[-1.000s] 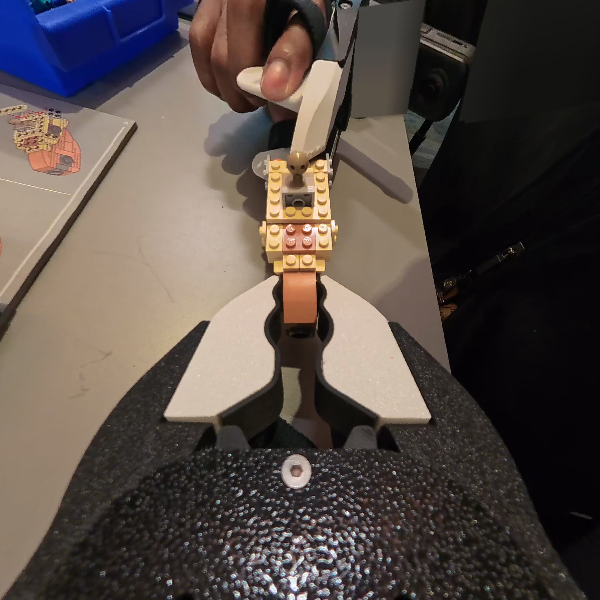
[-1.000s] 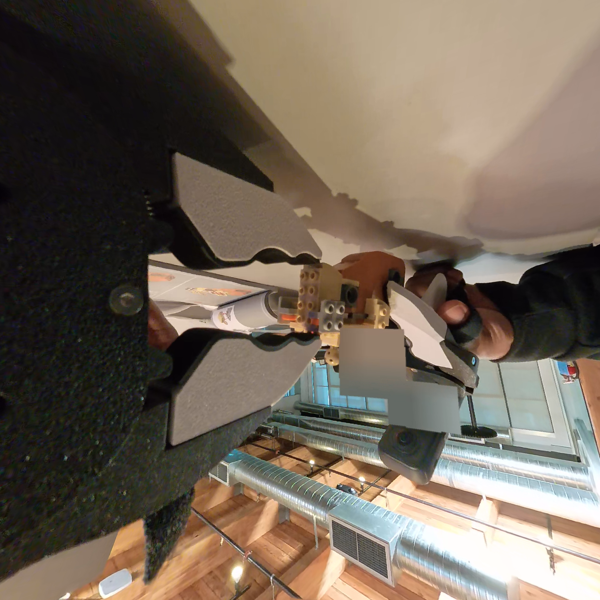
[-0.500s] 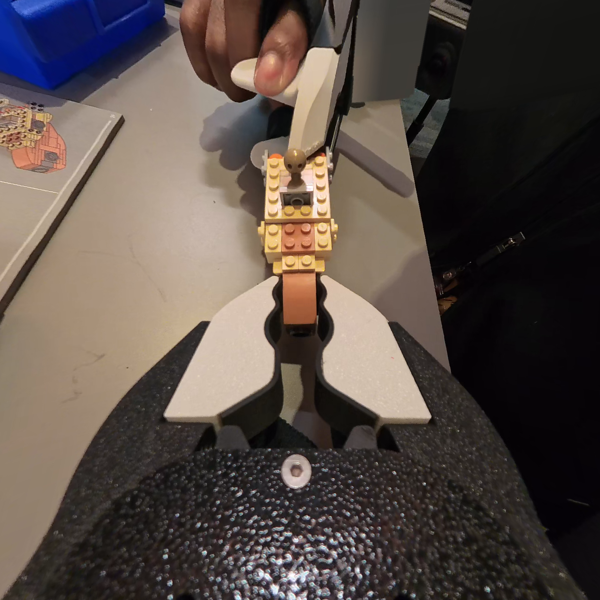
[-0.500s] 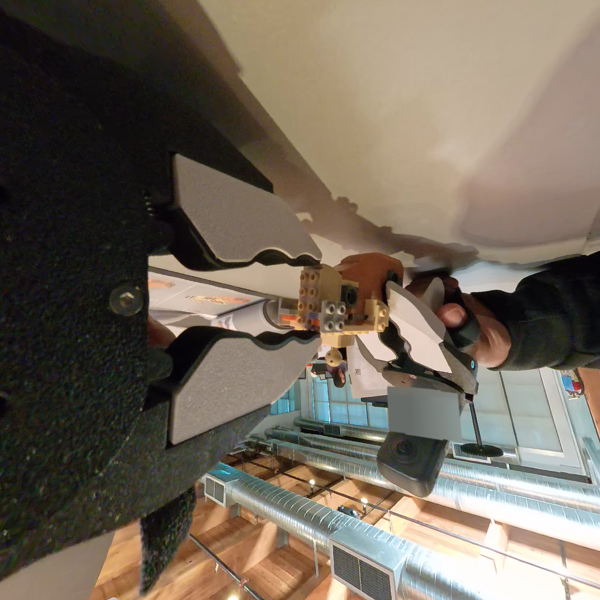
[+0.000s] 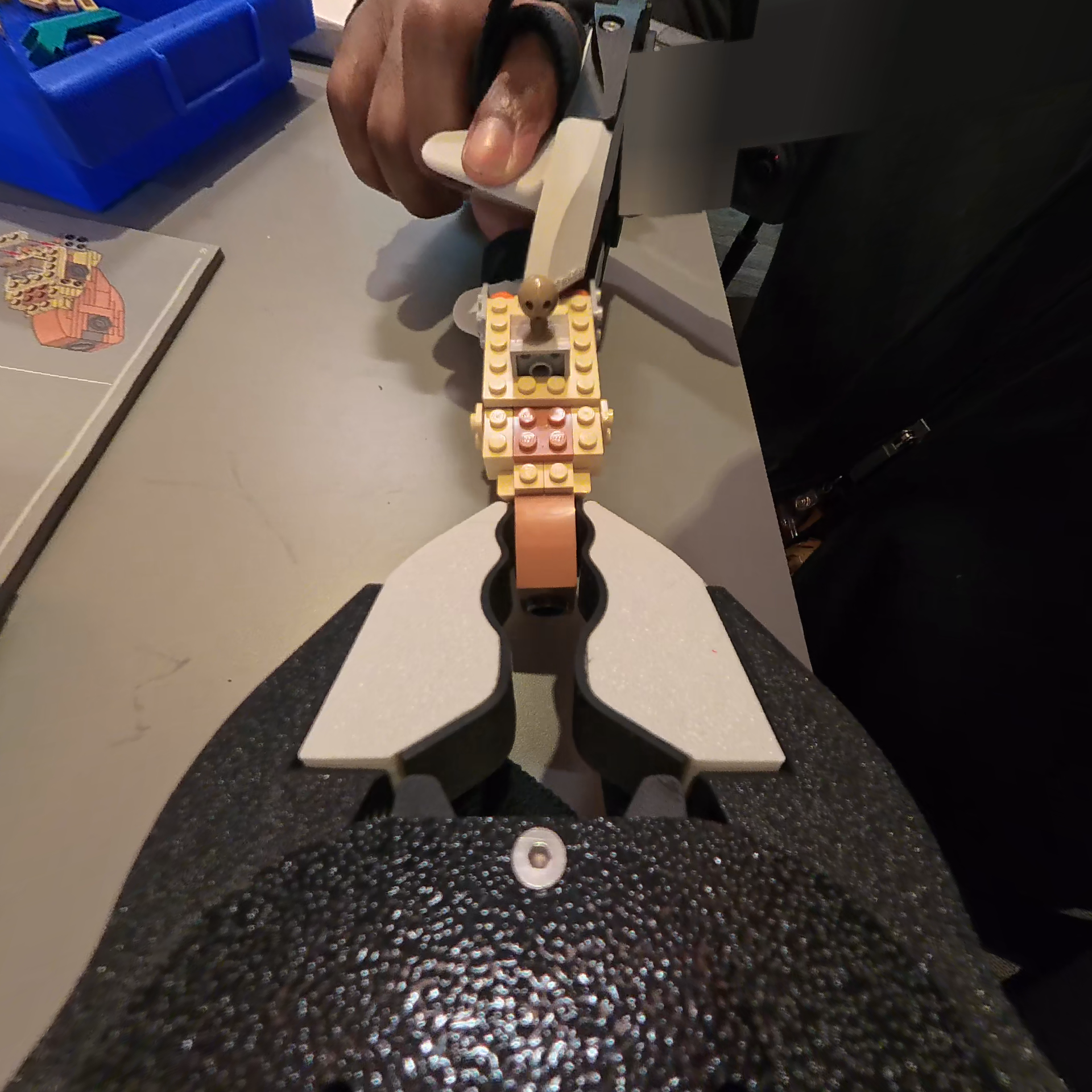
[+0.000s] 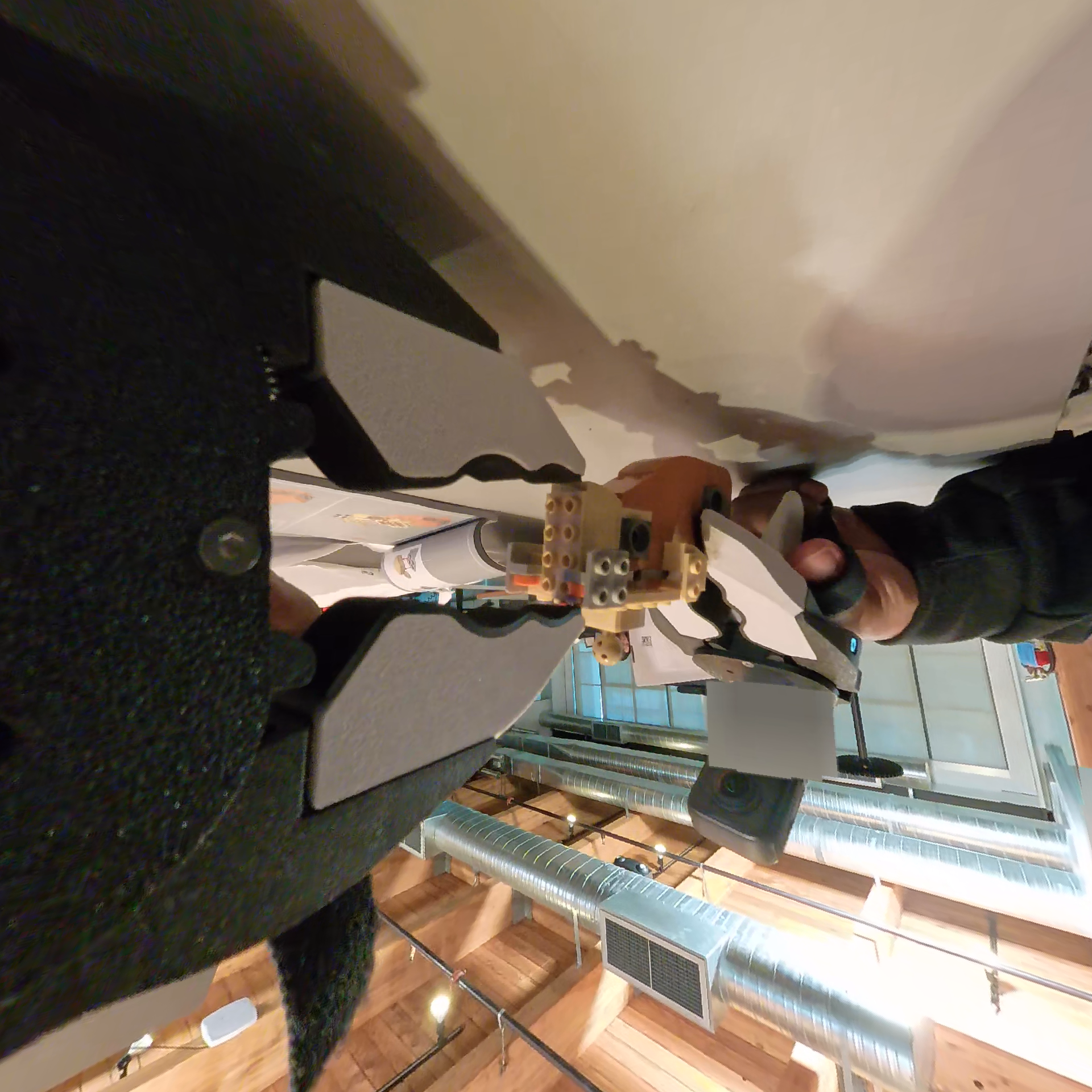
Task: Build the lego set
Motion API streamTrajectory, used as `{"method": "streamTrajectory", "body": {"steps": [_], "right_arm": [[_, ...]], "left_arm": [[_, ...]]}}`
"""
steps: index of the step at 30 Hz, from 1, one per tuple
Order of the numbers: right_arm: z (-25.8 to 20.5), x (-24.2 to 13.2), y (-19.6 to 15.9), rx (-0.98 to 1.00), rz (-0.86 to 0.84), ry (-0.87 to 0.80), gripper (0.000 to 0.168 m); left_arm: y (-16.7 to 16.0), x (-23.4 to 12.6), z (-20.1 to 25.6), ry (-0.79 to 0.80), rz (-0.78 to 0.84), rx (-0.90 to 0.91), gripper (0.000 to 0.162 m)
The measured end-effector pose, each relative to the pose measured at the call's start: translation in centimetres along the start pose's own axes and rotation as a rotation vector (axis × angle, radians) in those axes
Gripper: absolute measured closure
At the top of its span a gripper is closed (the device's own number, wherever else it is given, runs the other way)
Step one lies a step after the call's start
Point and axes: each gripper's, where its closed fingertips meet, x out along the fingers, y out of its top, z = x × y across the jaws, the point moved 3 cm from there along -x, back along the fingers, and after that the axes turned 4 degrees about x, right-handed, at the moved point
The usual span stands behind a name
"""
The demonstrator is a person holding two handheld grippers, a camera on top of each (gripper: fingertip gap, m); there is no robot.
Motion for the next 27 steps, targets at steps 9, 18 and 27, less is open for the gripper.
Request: {"method": "streamTrajectory", "body": {"steps": [9, 18, 27], "right_arm": [[0.1, 0.1, -0.7, 0.04, -0.017, 0.004, 0.13], [0.0, 0.1, -0.9, 0.03, -0.035, 0.035, 0.13], [-0.2, 0.2, -1.2, 0.042, -0.052, 0.059, 0.131]], "left_arm": [[0.0, 0.0, 0.1, 0.0, 0.003, 0.005, 0.144], [-0.2, 0.2, 0.0, 0.009, -0.021, 0.005, 0.144], [-0.4, 0.4, -0.1, 0.015, -0.042, -0.002, 0.144]]}}
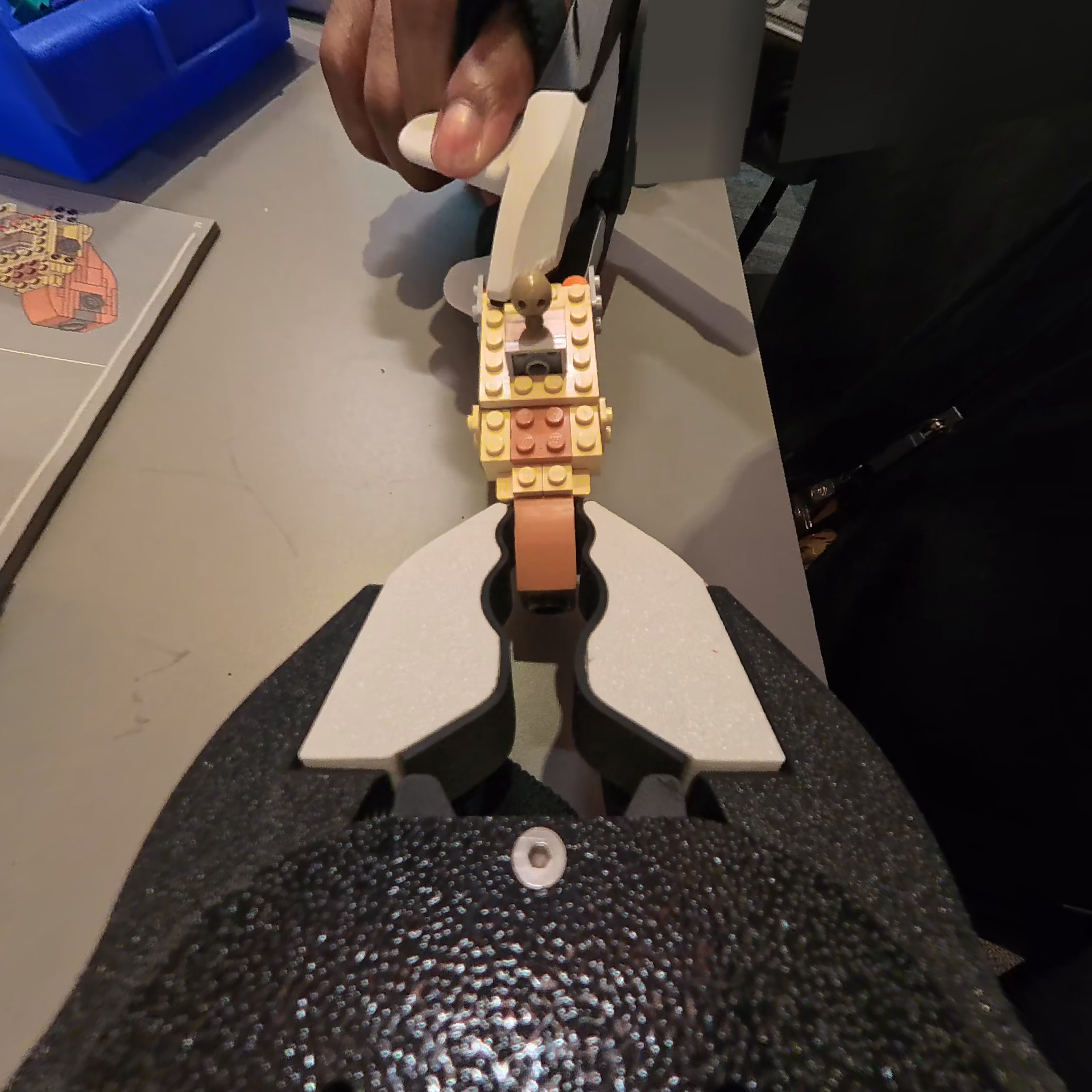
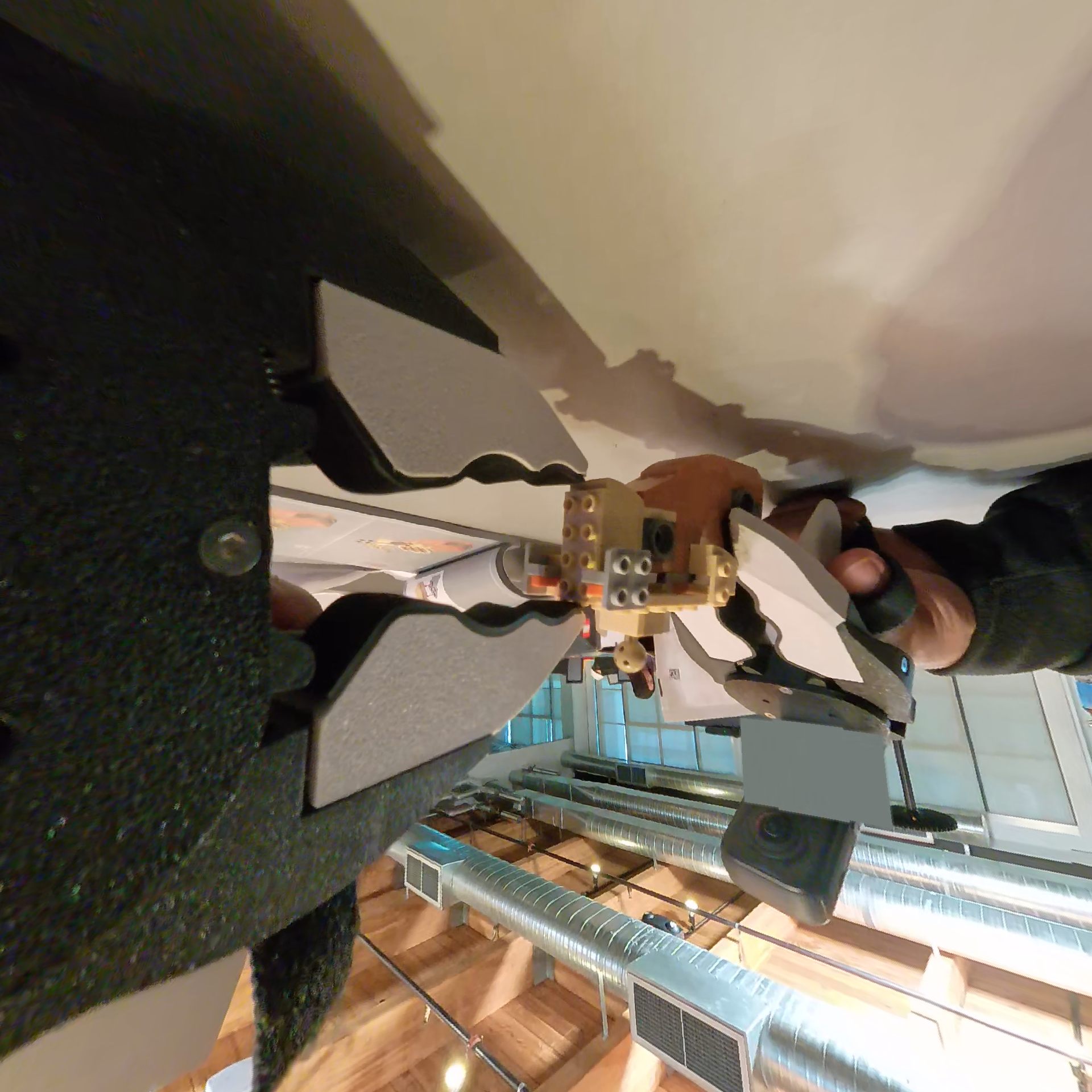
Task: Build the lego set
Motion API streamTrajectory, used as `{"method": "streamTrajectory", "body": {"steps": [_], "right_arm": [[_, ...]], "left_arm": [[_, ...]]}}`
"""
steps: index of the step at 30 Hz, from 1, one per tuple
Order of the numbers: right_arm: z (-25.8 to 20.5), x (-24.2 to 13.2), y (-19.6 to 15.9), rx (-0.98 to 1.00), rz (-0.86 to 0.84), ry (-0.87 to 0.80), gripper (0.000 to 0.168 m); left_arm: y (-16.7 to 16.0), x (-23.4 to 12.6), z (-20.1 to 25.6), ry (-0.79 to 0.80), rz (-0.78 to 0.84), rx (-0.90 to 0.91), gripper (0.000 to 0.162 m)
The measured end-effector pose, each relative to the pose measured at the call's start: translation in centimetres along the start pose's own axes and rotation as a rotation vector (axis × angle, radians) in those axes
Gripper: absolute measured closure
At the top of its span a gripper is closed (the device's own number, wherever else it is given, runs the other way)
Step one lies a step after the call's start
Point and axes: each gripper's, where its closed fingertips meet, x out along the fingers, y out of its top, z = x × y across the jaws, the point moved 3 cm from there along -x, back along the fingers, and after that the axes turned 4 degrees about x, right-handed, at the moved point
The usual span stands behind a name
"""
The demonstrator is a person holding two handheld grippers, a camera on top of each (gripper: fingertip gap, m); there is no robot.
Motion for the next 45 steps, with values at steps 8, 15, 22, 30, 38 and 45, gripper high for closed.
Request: {"method": "streamTrajectory", "body": {"steps": [8, 15, 22, 30, 38, 45], "right_arm": [[-0.1, 0.0, -1.4, 0.103, -0.078, -0.007, 0.129], [-0.8, -4.3, -4.2, 0.329, -0.293, 0.011, 0.125], [-0.2, -8.1, -6.0, 0.58, -0.476, -0.119, 0.129], [1.2, -10.0, -7.5, 1.026, -0.466, -0.252, 0.132], [5.4, -12.7, -7.4, 1.543, -0.181, -0.558, 0.131], [17.0, -20.1, 4.4, 1.787, 0.971, -0.909, 0.142]], "left_arm": [[0.0, 0.3, -1.1, 0.077, -0.008, -0.046, 0.144], [0.4, 2.1, -2.0, 0.209, -0.069, -0.116, 0.144], [2.2, 4.9, -2.6, 0.353, -0.081, -0.08, 0.144], [2.5, 5.9, -3.0, 0.428, -0.114, -0.067, 0.132], [6.3, 1.7, -1.5, 0.447, 0.315, -0.185, 0.12], [20.8, -12.8, 9.1, -0.093, 1.47, -0.224, 0.127]]}}
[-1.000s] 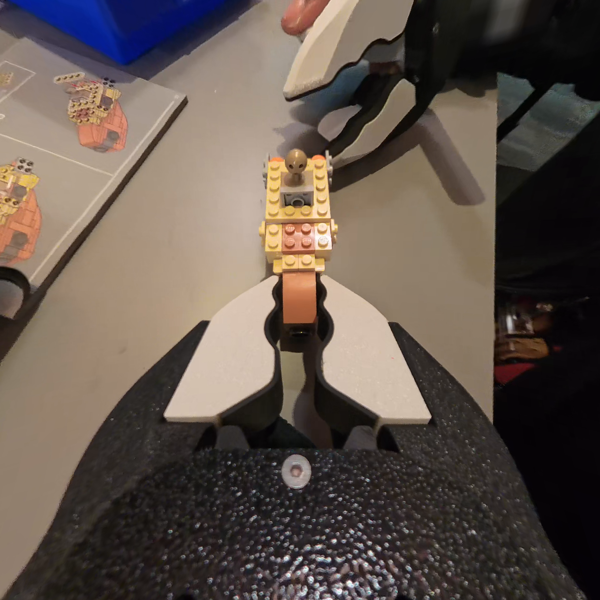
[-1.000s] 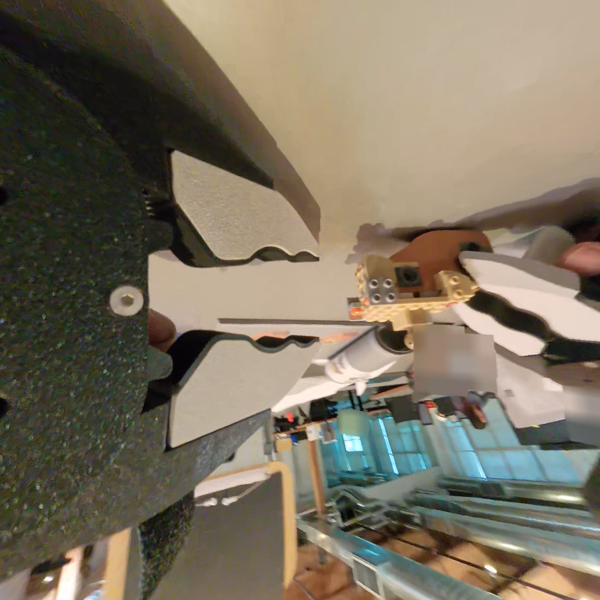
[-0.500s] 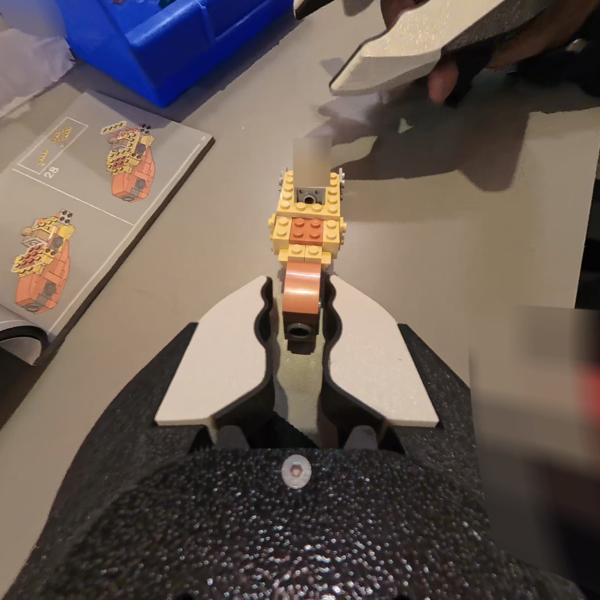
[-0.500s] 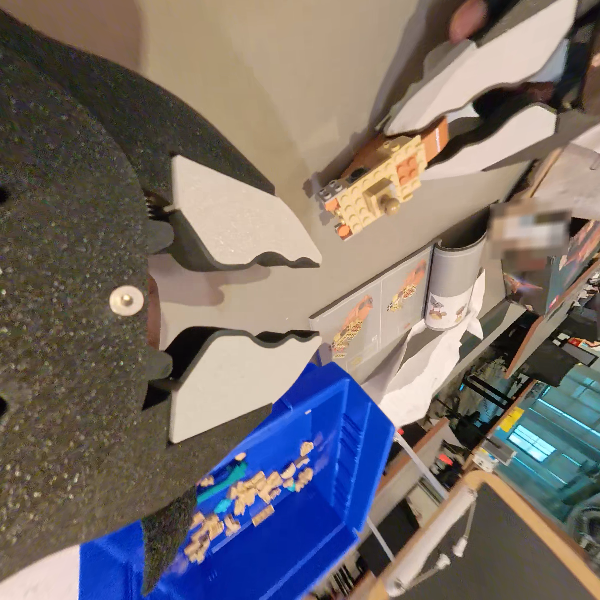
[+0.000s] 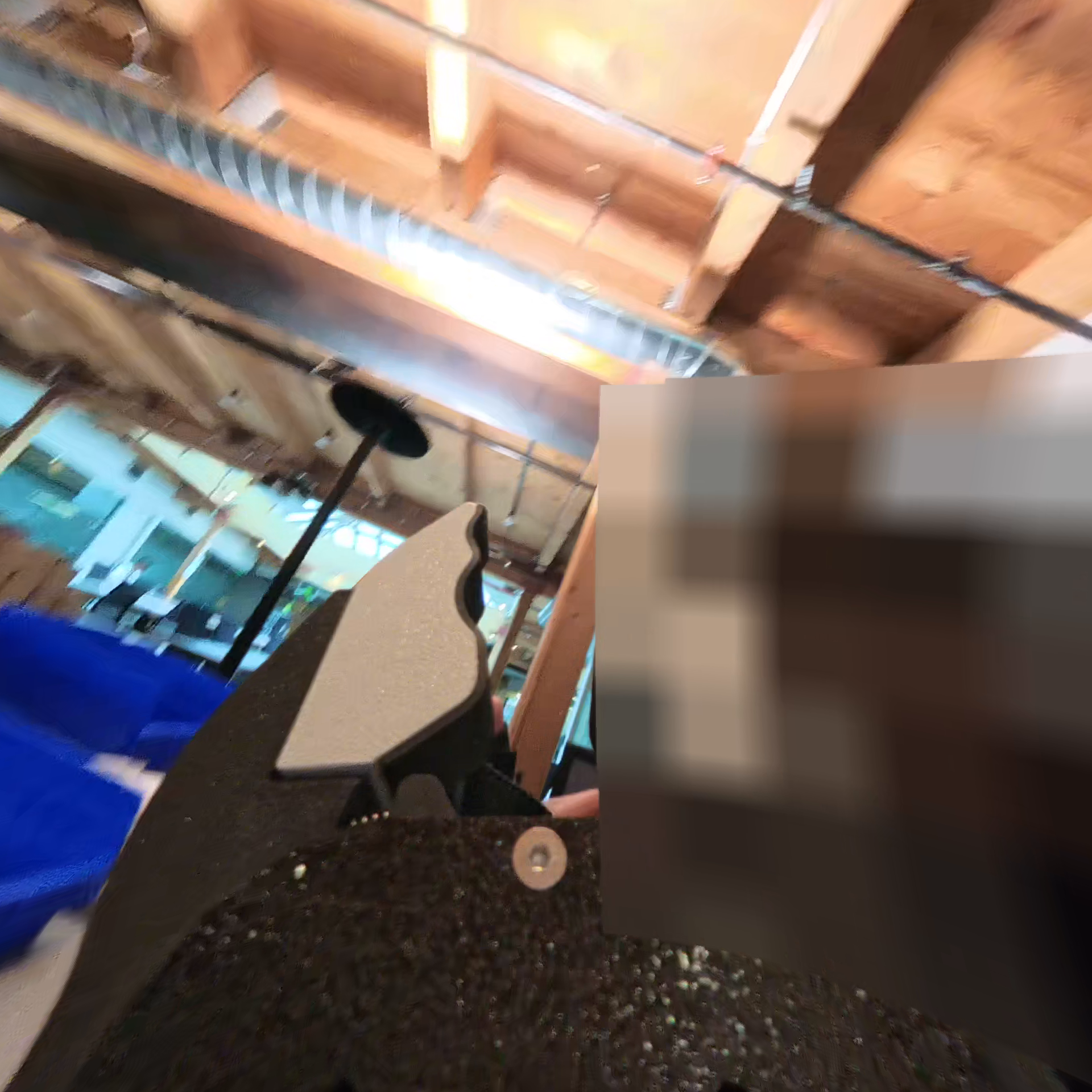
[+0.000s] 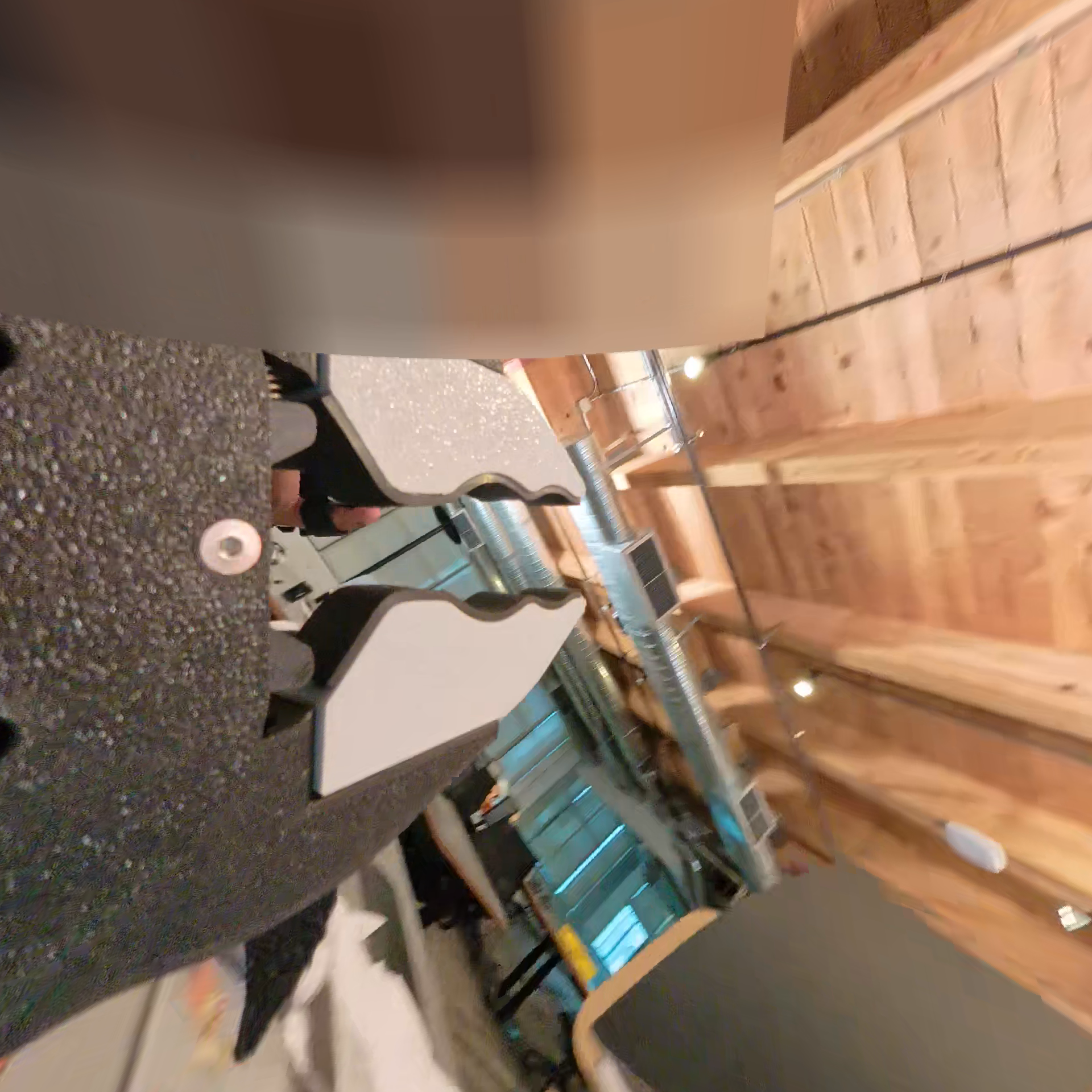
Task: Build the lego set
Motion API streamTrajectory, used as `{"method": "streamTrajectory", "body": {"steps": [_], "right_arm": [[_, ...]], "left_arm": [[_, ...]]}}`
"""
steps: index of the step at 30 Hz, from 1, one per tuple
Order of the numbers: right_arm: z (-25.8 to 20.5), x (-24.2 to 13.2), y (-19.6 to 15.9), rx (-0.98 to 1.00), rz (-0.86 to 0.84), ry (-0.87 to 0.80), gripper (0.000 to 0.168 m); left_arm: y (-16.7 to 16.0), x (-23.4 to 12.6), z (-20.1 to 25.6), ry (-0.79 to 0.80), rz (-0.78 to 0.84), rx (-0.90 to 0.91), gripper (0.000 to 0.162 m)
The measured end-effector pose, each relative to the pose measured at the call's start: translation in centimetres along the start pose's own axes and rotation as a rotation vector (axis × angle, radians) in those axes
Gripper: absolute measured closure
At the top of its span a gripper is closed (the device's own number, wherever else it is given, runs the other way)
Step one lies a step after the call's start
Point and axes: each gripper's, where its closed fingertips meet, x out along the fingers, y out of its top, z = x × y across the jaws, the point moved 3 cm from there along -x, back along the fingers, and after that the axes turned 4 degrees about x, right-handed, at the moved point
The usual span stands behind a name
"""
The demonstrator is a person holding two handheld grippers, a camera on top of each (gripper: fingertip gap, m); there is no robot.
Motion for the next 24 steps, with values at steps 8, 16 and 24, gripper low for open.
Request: {"method": "streamTrajectory", "body": {"steps": [8, 16, 24], "right_arm": [[-8.9, 4.0, -0.2, -0.053, 0.074, 0.241, 0.147], [-3.5, 4.7, 1.0, -0.168, 0.059, 0.229, 0.151], [18.4, 4.6, -2.8, -0.324, -0.439, -0.262, 0.141]], "left_arm": [[2.7, 4.0, 5.5, -0.238, 0.127, 0.055, 0.118], [5.1, 0.4, -0.3, -0.15, 0.123, 0.128, 0.116], [-5.2, -2.5, -25.4, 0.438, -0.805, 0.573, 0.124]]}}
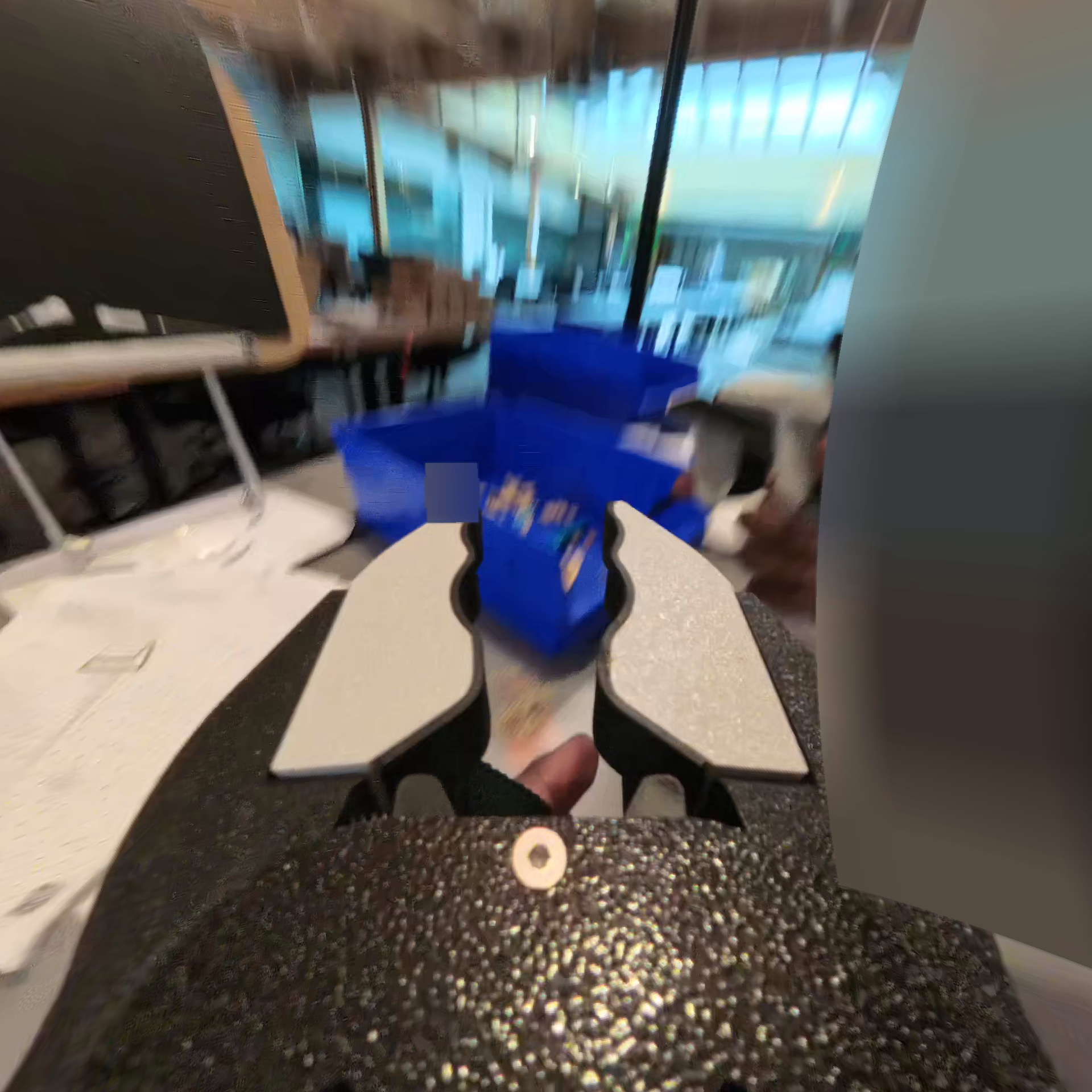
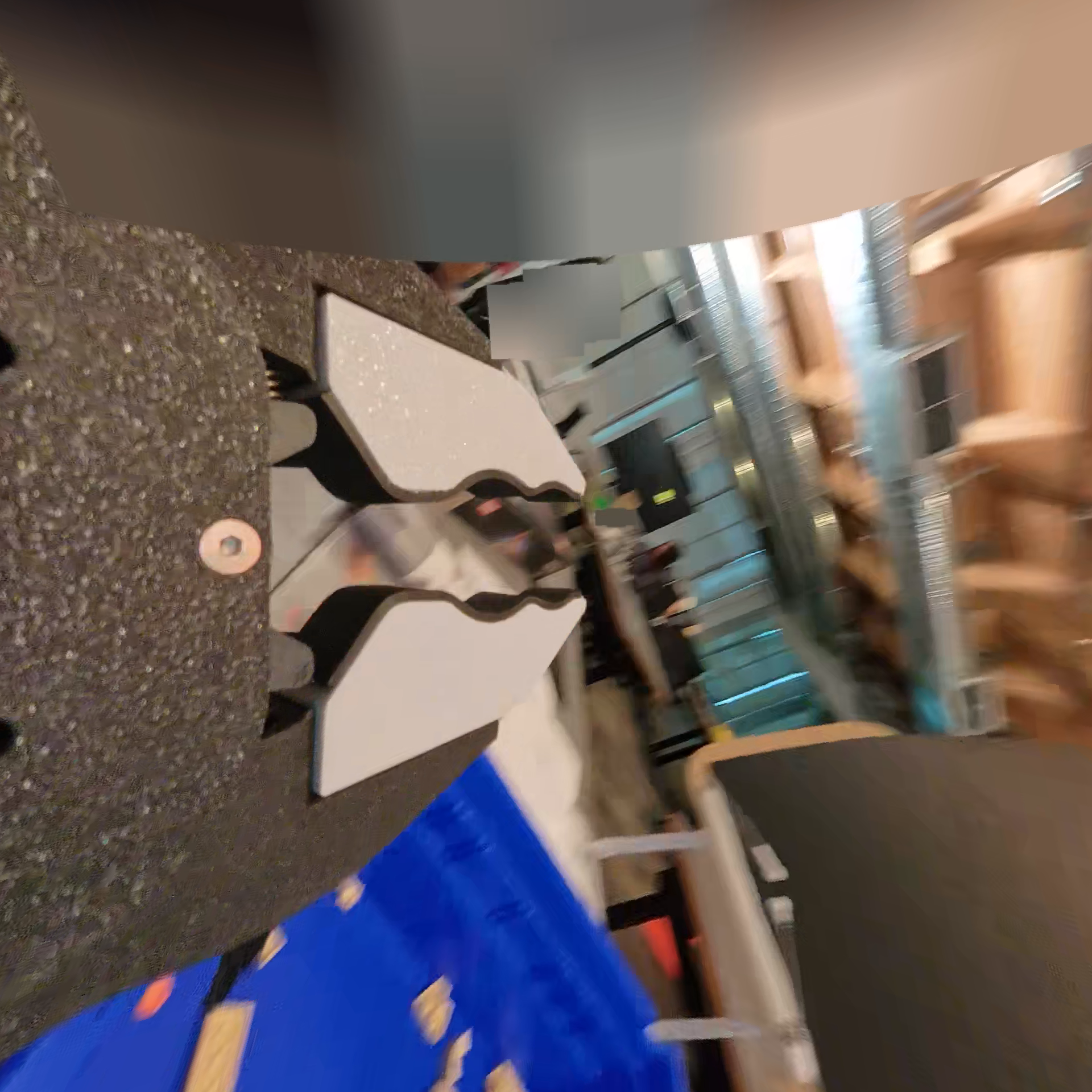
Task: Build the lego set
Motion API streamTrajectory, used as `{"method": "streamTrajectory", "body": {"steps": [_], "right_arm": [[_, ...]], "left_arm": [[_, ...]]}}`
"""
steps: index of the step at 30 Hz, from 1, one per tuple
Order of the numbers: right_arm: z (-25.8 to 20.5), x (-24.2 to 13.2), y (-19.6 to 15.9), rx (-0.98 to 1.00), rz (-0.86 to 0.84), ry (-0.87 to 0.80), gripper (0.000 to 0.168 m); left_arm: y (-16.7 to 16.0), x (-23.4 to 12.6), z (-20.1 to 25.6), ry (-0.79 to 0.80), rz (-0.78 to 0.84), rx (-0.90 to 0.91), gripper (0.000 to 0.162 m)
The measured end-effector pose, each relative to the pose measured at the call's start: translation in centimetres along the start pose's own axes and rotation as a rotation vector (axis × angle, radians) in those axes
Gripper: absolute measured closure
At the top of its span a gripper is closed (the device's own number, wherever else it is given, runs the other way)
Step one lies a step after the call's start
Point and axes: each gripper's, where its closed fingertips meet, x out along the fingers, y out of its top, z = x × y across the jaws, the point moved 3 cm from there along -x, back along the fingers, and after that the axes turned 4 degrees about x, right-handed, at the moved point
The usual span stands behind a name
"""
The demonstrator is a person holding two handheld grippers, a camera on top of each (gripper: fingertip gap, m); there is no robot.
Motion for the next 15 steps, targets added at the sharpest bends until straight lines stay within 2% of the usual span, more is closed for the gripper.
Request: {"method": "streamTrajectory", "body": {"steps": [3, 5, 8, 11, 15], "right_arm": [[3.6, 0.0, -3.5, -0.114, -0.241, -0.086, 0.139], [4.7, -1.0, -4.5, -0.218, -0.307, -0.119, 0.142], [5.6, -2.5, -5.2, -0.355, -0.357, -0.147, 0.147], [5.5, -3.2, -6.2, -0.372, -0.397, -0.121, 0.15], [4.9, -3.0, -7.8, -0.386, -0.482, -0.078, 0.151]], "left_arm": [[-7.6, 4.2, -1.3, 0.006, -0.403, 0.262, 0.13], [-10.8, 5.4, -0.2, -0.068, -0.561, 0.391, 0.132], [-12.4, 6.0, 2.0, -0.113, -0.633, 0.482, 0.122], [-12.0, 5.7, 3.4, -0.145, -0.649, 0.533, 0.121], [-13.0, 5.9, 3.6, -0.149, -0.738, 0.503, 0.123]]}}
